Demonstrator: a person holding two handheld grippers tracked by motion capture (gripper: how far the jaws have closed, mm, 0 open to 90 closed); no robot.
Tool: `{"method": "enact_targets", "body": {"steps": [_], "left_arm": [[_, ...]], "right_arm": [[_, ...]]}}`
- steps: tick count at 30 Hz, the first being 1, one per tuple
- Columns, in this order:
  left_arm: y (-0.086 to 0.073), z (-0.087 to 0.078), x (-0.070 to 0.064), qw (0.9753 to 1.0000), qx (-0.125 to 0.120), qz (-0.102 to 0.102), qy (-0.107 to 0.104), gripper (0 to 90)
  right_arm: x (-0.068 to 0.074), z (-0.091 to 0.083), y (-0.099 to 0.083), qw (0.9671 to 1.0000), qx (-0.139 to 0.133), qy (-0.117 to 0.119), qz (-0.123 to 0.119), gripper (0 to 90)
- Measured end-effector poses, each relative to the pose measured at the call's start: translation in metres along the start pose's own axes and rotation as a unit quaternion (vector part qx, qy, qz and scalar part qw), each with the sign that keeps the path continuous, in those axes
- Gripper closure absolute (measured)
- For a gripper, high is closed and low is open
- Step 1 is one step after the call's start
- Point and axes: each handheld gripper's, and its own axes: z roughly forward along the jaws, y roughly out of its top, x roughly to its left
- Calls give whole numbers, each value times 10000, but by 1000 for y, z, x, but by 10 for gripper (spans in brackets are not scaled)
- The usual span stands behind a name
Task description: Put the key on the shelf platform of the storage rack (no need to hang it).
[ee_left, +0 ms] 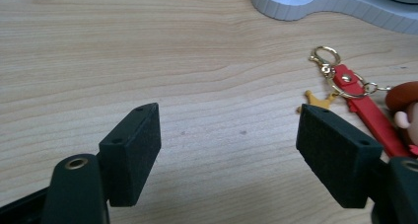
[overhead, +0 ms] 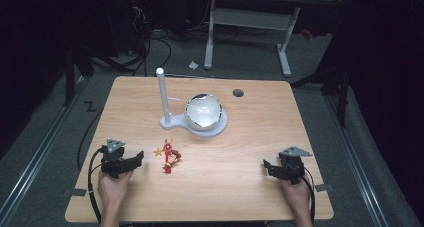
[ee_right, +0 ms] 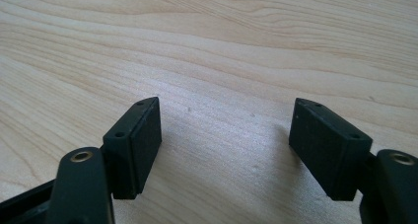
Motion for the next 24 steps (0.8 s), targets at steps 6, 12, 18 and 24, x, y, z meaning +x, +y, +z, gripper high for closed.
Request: {"method": "enact_targets", "body": {"steps": [6,12,18,24], "left_arm": [[-3,-12,-9,9997,166,-80,-137,250],[-16,-22,-21,9987,482,-52,-183,236],[-34,-27,-32,9966,762,178,-239,229],[-47,-29,-40,9952,917,243,-249,229]], "right_arm": [[0,0,0,10000,-1,0,-2,286],[0,0,0,10000,0,0,-1,285],[0,0,0,10000,0,1,0,286],[0,0,0,10000,0,1,-1,286]]}}
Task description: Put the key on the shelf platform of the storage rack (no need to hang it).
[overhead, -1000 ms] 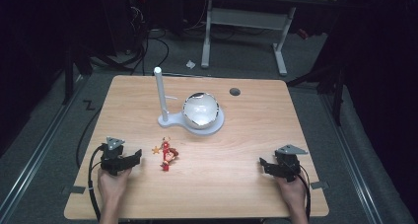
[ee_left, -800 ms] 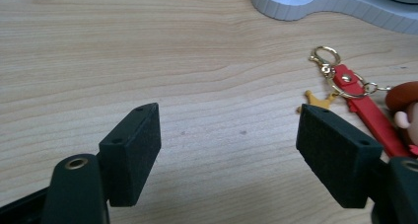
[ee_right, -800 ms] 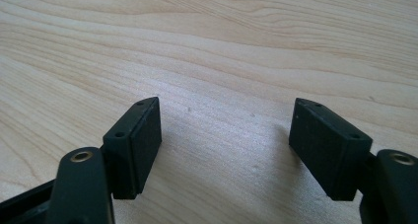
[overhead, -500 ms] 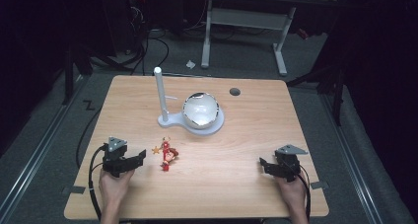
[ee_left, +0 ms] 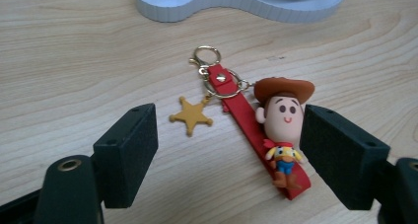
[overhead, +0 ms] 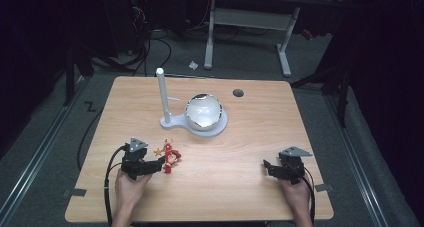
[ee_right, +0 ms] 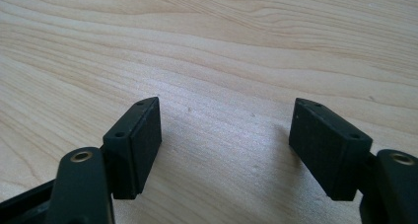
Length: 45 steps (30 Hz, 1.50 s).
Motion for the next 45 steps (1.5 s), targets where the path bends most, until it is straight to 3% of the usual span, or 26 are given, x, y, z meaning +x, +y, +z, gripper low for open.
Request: {"method": "enact_targets", "body": {"steps": [11,15,20,24,25,29,31,38,45], "left_arm": [[-30,7,-3,9989,306,333,106,229],[-36,14,-2,9989,191,405,117,269],[-40,19,-4,9992,145,321,163,295],[-45,26,-3,9984,106,478,264,316],[-46,28,-3,9985,91,424,331,319],[-48,30,-5,9988,65,397,271,354],[-49,30,-5,9986,48,473,249,382],[-49,32,-6,9990,-40,377,240,545],[-51,31,-5,9979,-42,616,221,557]], "right_arm": [[0,0,0,10000,-2,1,-1,286],[0,0,0,10000,4,8,-1,285],[0,0,0,10000,5,8,-1,285],[0,0,0,10000,4,10,2,285],[0,0,0,10000,5,9,3,285],[0,0,0,10000,4,10,1,285],[0,0,0,10000,4,10,1,285],[0,0,0,10000,-1,3,0,285],[0,0,0,10000,-1,2,-2,285]]}}
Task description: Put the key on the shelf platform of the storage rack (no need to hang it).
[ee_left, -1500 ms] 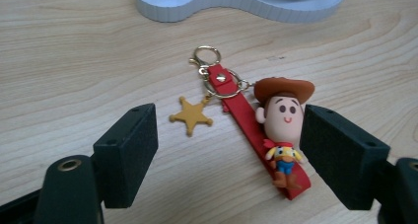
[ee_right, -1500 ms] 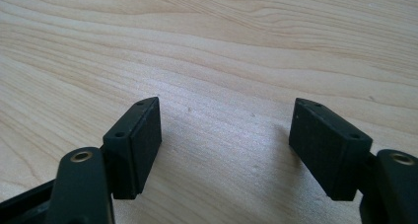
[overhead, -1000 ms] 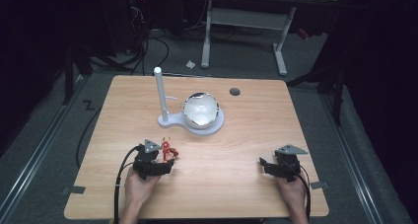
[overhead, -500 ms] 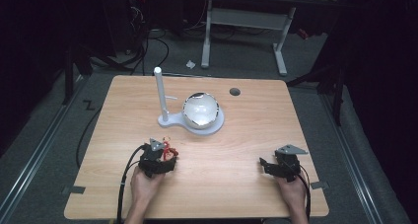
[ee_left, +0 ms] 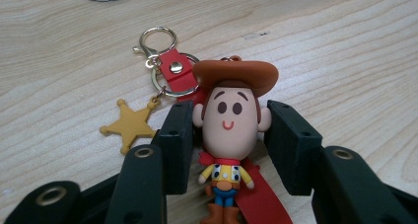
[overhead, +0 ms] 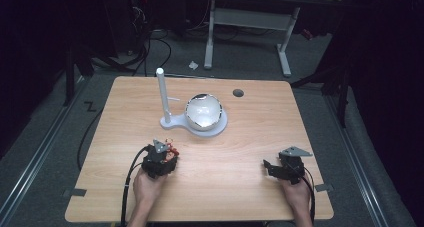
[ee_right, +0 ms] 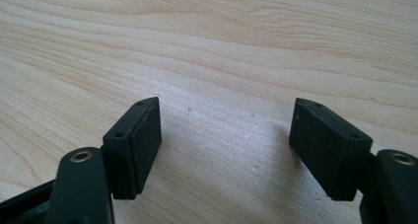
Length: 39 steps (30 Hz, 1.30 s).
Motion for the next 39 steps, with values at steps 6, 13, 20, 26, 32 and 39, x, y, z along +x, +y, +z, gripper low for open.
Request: {"method": "enact_targets", "body": {"steps": [6,13,20,26,32,39], "left_arm": [[2,-2,0,9999,33,-25,-105,561],[10,-12,-7,9993,-107,-157,-336,562],[25,-25,-16,9972,-160,-419,-600,563],[35,-32,-26,9971,-112,-301,-696,563],[47,-40,-35,9958,31,-445,-796,563],[62,-53,-44,9935,120,-604,-955,563]], "right_arm": [[0,0,0,10000,4,12,4,285],[0,0,0,10000,1,4,1,284],[0,0,0,10000,0,1,-1,285],[0,0,0,10000,0,1,-1,285],[0,0,0,10000,-1,2,1,285],[0,0,0,10000,0,0,0,285]]}}
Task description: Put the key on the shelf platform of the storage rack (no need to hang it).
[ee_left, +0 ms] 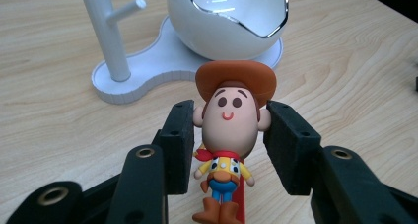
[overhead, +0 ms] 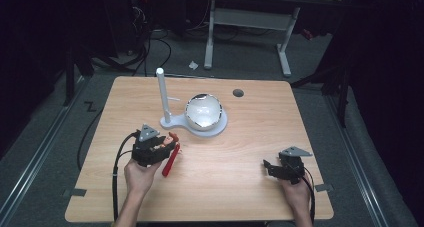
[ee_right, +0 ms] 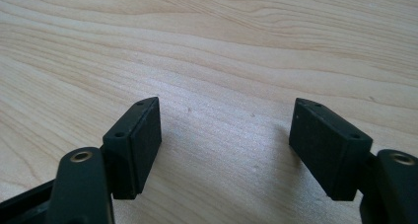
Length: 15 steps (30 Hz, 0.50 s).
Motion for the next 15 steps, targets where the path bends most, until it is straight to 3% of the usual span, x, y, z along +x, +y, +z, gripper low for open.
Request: {"method": "enact_targets", "body": {"steps": [1,6,13,15], "left_arm": [[2,-1,-1,10000,21,83,-41,563],[9,-8,-11,9999,20,103,-128,563],[19,-16,-24,9997,77,16,-215,563],[20,-17,-26,9995,91,117,-276,563]], "right_arm": [[0,0,0,10000,1,0,2,285],[0,0,0,10000,0,0,0,285],[0,0,0,10000,7,7,2,285],[0,0,0,10000,-1,1,1,285]]}}
